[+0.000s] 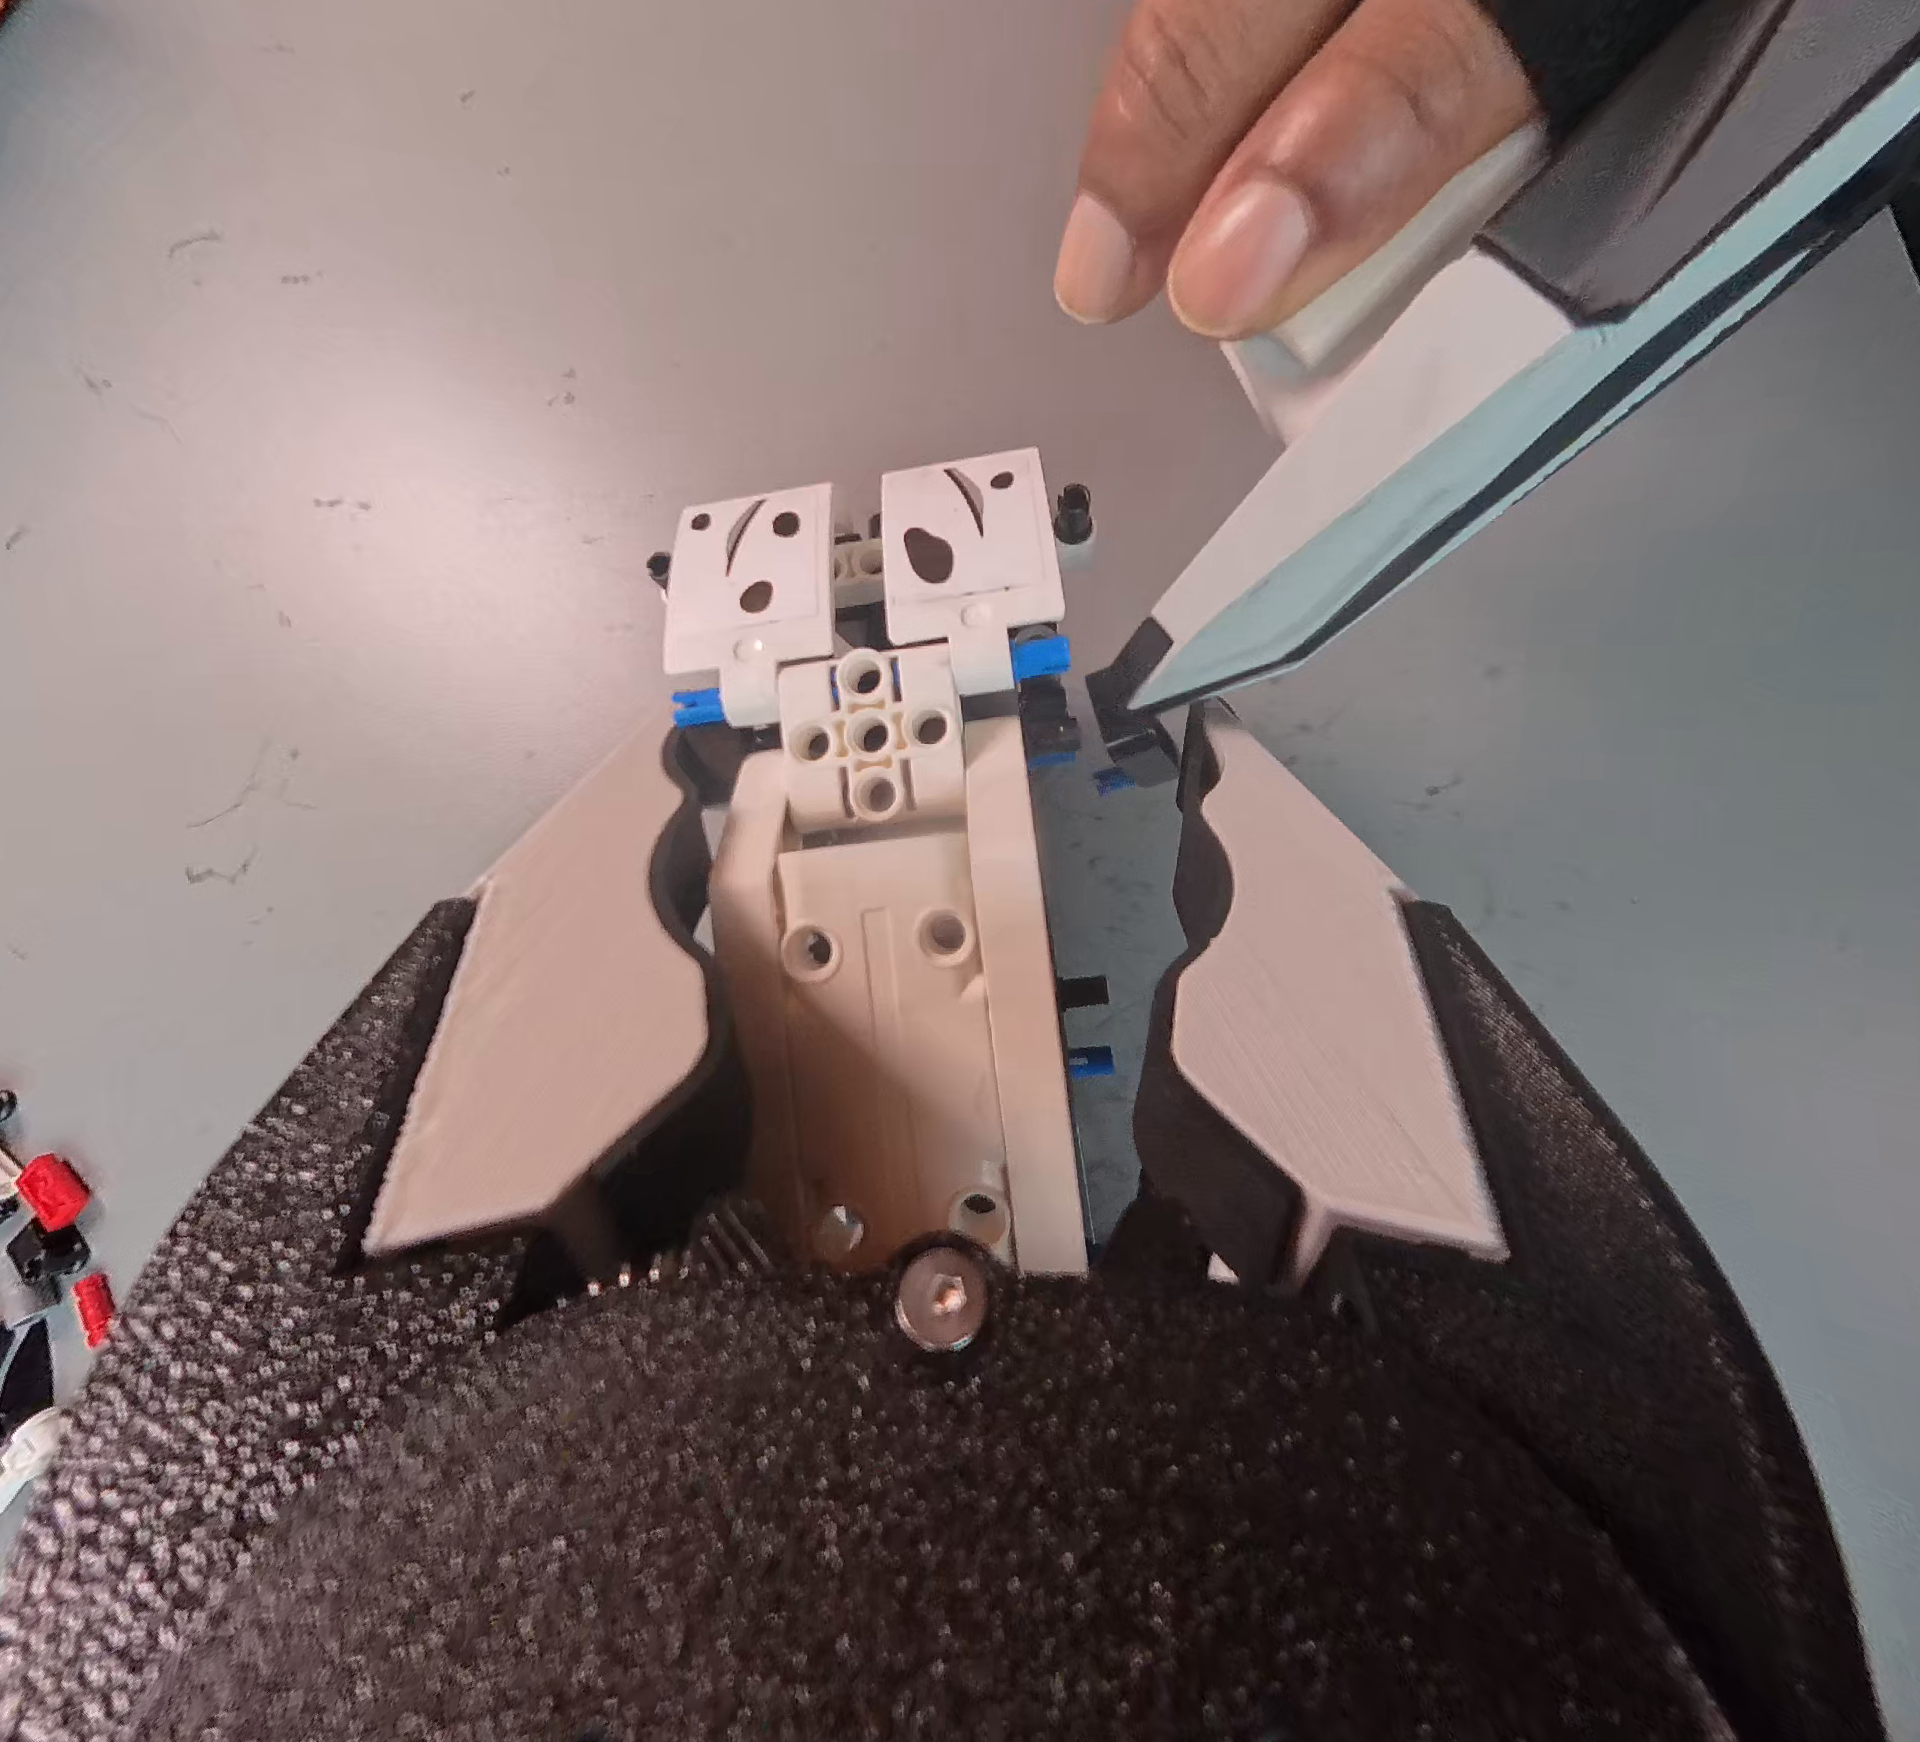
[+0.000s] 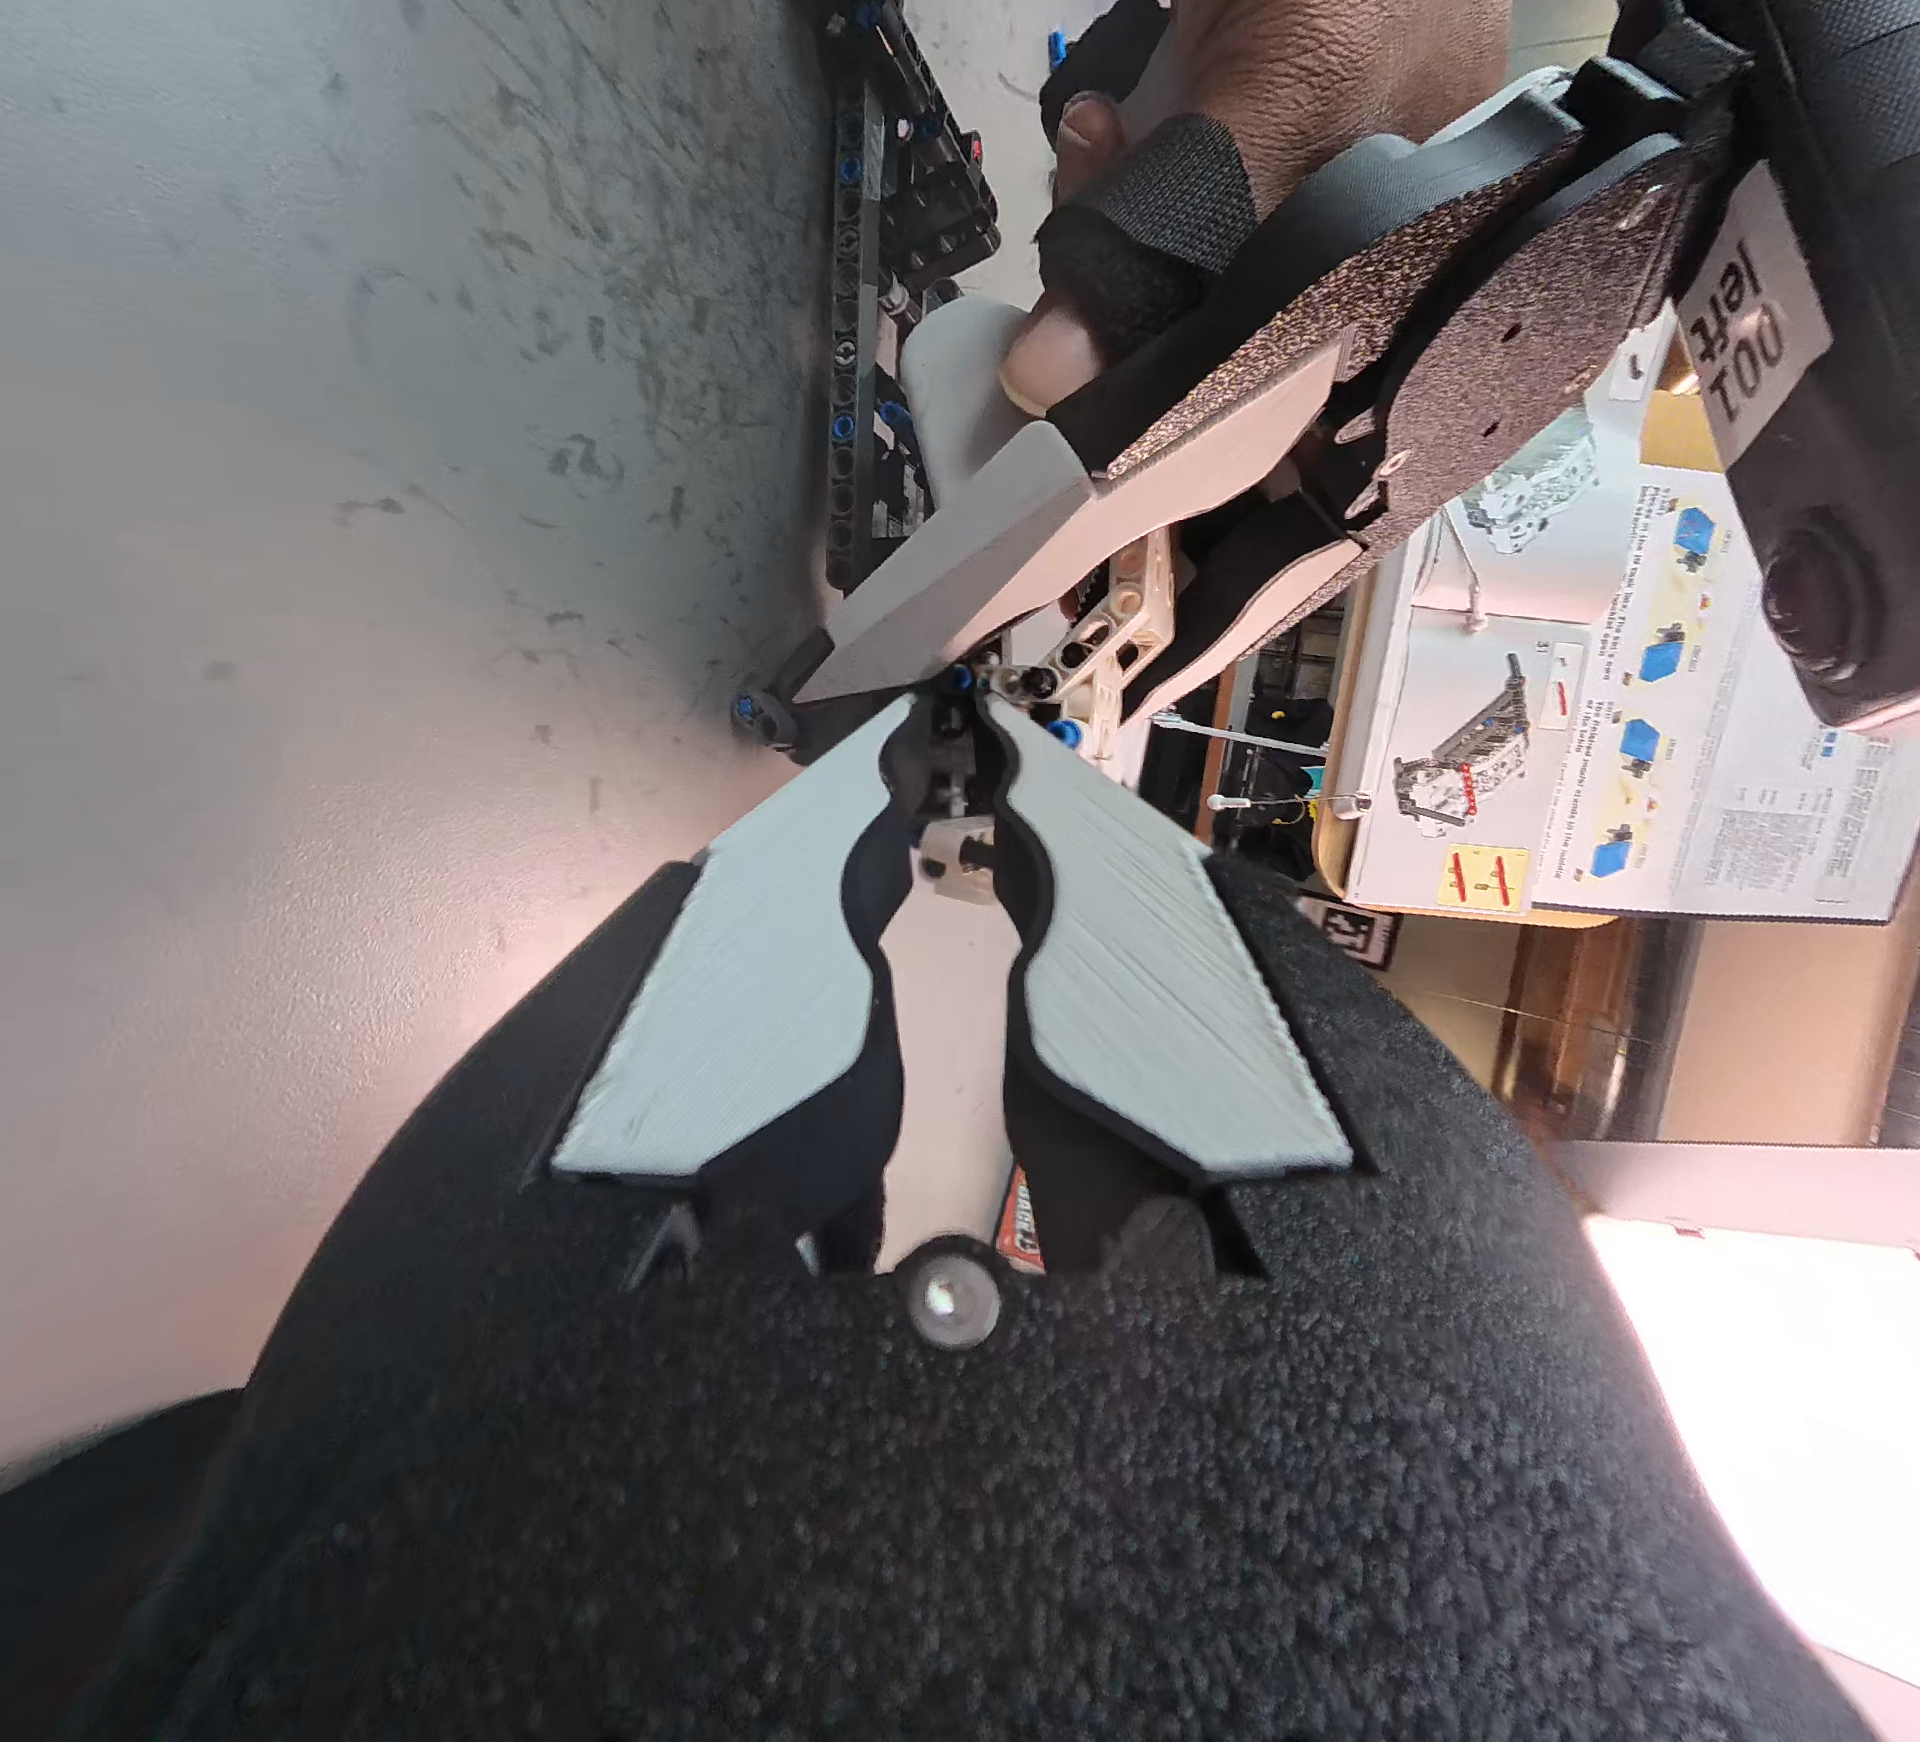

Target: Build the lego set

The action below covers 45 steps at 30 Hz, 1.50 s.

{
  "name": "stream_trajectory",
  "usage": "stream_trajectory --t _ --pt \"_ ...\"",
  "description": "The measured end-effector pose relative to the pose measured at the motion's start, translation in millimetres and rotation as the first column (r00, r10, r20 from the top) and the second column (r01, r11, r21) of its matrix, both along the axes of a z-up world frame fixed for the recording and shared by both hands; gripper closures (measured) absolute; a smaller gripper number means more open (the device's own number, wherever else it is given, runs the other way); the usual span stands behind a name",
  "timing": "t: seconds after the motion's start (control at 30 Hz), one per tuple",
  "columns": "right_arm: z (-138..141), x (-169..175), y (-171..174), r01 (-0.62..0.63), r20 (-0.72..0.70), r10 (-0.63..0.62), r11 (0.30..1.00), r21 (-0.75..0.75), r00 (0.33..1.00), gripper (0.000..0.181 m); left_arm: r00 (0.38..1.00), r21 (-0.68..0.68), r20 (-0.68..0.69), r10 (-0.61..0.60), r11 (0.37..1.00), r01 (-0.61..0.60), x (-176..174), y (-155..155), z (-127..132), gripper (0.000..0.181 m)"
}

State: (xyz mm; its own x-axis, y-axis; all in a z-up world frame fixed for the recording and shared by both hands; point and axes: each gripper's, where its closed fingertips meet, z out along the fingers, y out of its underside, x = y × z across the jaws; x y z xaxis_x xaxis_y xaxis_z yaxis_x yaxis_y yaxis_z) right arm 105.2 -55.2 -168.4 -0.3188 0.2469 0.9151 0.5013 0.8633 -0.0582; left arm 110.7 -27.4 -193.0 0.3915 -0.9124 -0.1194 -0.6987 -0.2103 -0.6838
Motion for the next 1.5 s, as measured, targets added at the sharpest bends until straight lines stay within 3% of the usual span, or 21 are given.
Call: stream_trajectory --t 0.2,0.37,0.47,0.6,0.77,0.87,0.93,1.0,1.07,1.17,1.27,1.33,1.43,1.5 --pt "-7.0 2.6 -9.1 0.043 -0.023 -0.052 0.953 -0.299 0.998 0.174 0.997 -0.03 0.052 -0.051 0.998 0.052 1.1 -8.7 6.7 0.084" --pt "-21.1 6.4 -15.1 0.08 -0.026 -0.107 0.862 -0.501 0.994 0.174 0.979 -0.017 0.201 -0.035 0.999 0.039 -10.7 -7.6 45.9 0.086" --pt "-37.6 12.0 -13.4 0.129 0.022 -0.141 0.824 -0.552 0.99 0.173 0.982 -0.007 0.187 -0.006 1.0 0.007 -25.7 -5.1 52.9 0.087" --pt "-30.8 17.0 -19.7 0.08 -0.014 -0.122 0.726 -0.683 0.992 0.163 0.994 -0.023 0.11 0.019 1.0 -0.017 -42.8 -8.3 44.9 0.088" --pt "19.4 28.0 -9.8 -0.045 -0.128 -0.119 0.537 -0.843 0.985 0.155 0.996 -0.094 0.067 0.066 0.994 -0.06 -62.8 -22.7 25.8 0.092" --pt "38.3 24.8 14.9 -0.075 -0.168 -0.149 0.485 -0.871 0.974 0.138 0.991 -0.151 0.096 0.097 0.985 -0.081 -67.4 -30.4 8.8 0.092" --pt "34.6 15.8 31.0 -0.059 -0.139 -0.147 0.448 -0.892 0.979 0.119 0.986 -0.161 0.123 0.116 0.982 -0.095 -65.3 -28.6 1.1 0.093" --pt "21.0 5.1 37.2 -0.012 -0.055 -0.115 0.346 -0.938 0.992 0.099 0.986 -0.167 0.127 0.11 0.982 -0.088 -60.5 -28.5 -3.9 0.099" --pt "8.8 -3.3 33.2 0.021 0.008 -0.045 0.295 -0.955 0.999 0.093 0.99 -0.132 0.104 0.09 0.988 -0.076 -57.4 -28.5 -6.2 0.112" --pt "-2.4 -10.9 34.1 0.024 0.029 0.005 0.404 -0.915 1.0 0.105 0.996 -0.015 0.064 0.064 0.998 -0.064 -54.0 -29.4 -3.8 0.13" --pt "1.9 -10.4 31.3 -0.065 -0.037 0.061 0.555 -0.829 0.997 0.106 0.998 0.117 0.036 0.055 0.991 -0.058 -55.0 -34.1 1.9 0.129" --pt "3.1 -6.3 25.3 -0.14 -0.083 0.117 0.654 -0.744 0.99 0.106 0.998 0.139 0.067 0.014 0.99 -0.023 -52.9 -46.7 8.8 0.115" --pt "1.2 -0.4 25.8 -0.209 -0.122 0.171 0.839 -0.502 0.978 0.106 0.987 0.105 0.158 0.007 0.994 -0.023 -58.0 -61.4 25.8 0.103" --pt "-2.8 3.5 26.9 -0.229 -0.119 0.202 0.923 -0.31 0.972 0.106 0.968 0.079 0.247 0.037 0.995 -0.058 -64.8 -63.7 40.6 0.101"
